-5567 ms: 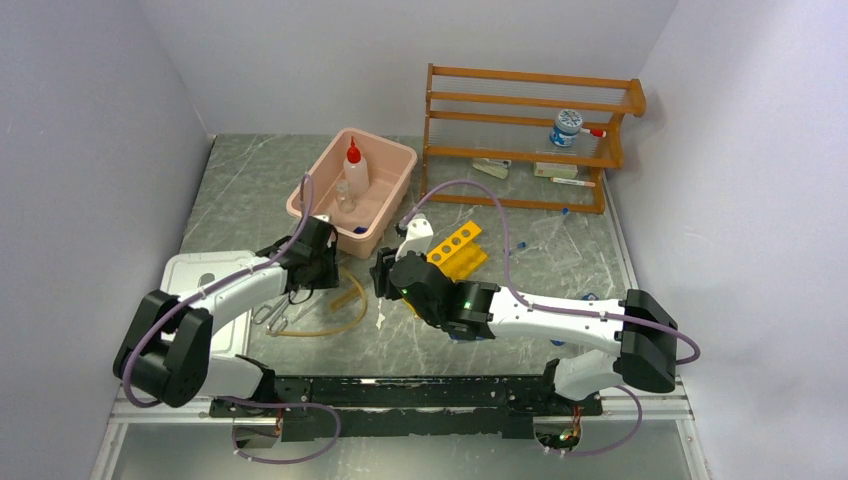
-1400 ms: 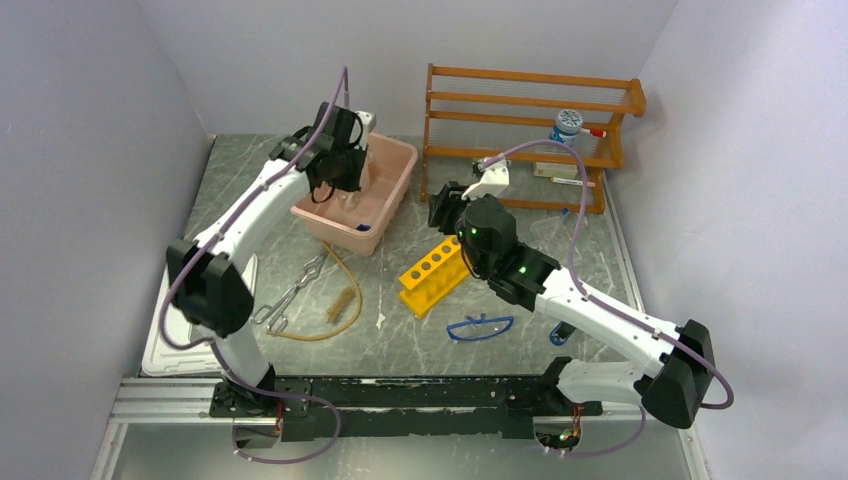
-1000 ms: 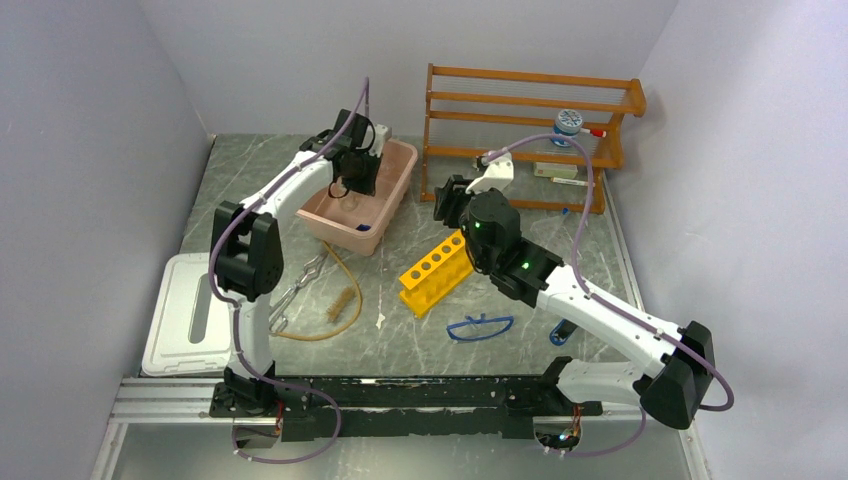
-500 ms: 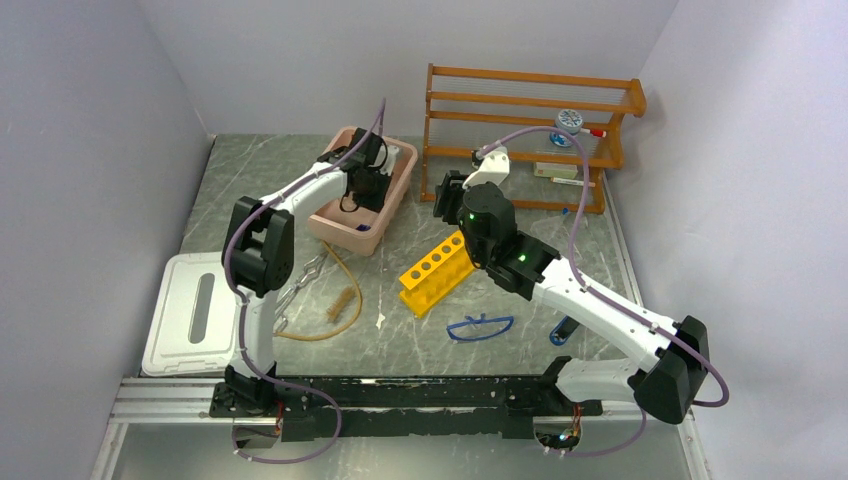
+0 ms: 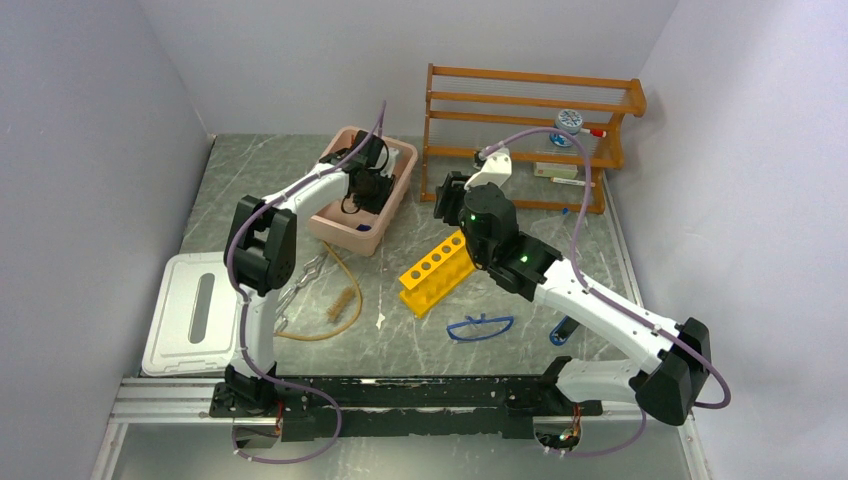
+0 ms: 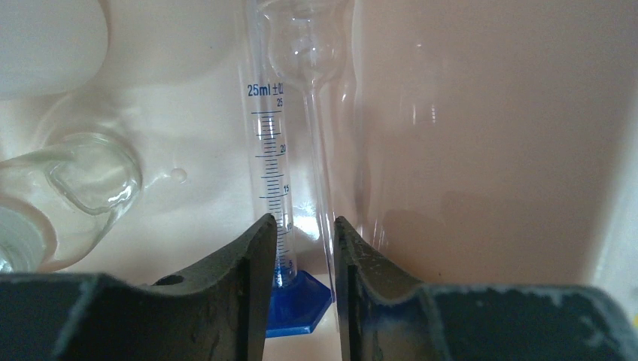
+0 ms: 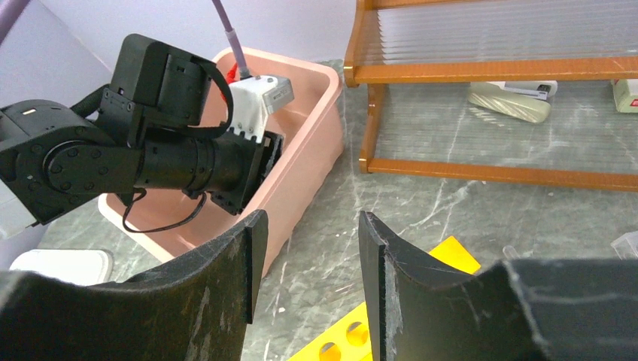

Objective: Organize the chemistry lab equipment

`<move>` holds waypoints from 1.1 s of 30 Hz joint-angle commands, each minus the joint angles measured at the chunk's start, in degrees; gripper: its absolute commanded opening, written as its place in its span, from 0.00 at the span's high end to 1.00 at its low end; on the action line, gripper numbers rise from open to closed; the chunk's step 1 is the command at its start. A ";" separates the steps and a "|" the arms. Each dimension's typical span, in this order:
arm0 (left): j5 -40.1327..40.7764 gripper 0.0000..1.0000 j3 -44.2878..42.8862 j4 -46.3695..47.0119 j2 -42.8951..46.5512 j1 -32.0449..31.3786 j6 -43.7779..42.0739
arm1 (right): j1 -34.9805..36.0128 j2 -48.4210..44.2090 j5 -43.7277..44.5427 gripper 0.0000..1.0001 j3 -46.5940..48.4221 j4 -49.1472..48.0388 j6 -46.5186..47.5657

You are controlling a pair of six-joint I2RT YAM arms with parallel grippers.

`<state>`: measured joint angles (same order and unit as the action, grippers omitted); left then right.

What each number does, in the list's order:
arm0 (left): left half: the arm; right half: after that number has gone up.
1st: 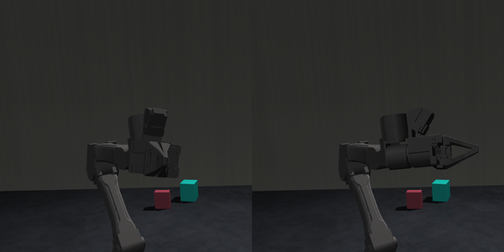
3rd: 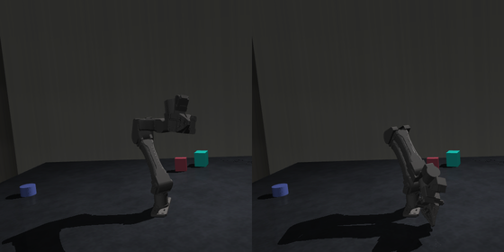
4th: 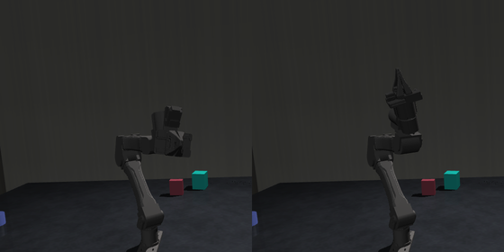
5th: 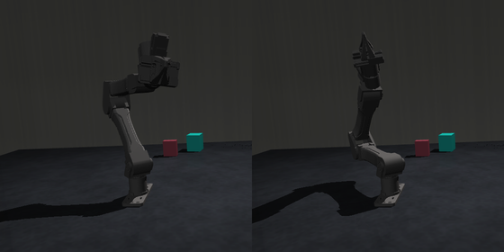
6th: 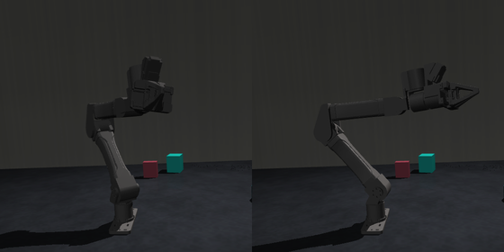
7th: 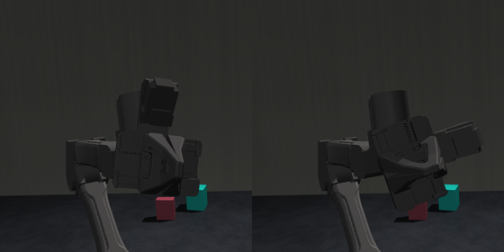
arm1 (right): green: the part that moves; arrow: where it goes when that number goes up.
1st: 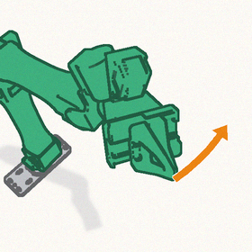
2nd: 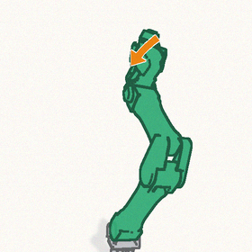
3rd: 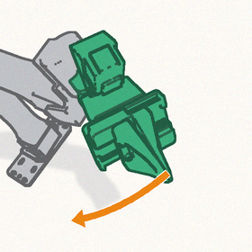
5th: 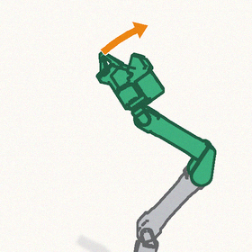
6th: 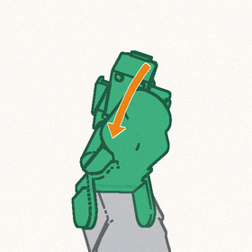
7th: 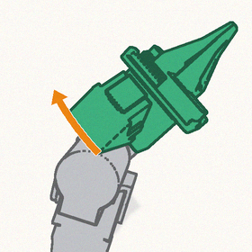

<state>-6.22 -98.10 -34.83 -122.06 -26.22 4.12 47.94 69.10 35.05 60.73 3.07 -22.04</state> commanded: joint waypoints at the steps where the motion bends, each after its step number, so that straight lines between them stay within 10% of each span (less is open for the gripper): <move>1: 0.06 0.58 -2.29 -0.81 3.52 -0.24 1.08 | -0.57 -2.19 -0.06 0.48 -0.99 -0.96 -1.35; 18: 12.68 0.19 4.39 -10.41 30.06 6.26 6.97 | -0.57 -3.97 -4.43 0.48 -3.98 0.31 -7.73; 33: 6.73 0.22 33.61 -17.26 49.98 17.69 19.56 | -0.54 -0.62 -7.86 0.46 -3.22 0.38 -11.34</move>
<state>6.28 -72.66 -51.37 -74.54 -11.99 18.48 47.79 68.07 28.03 57.10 3.86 -31.48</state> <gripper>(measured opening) 0.782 0.533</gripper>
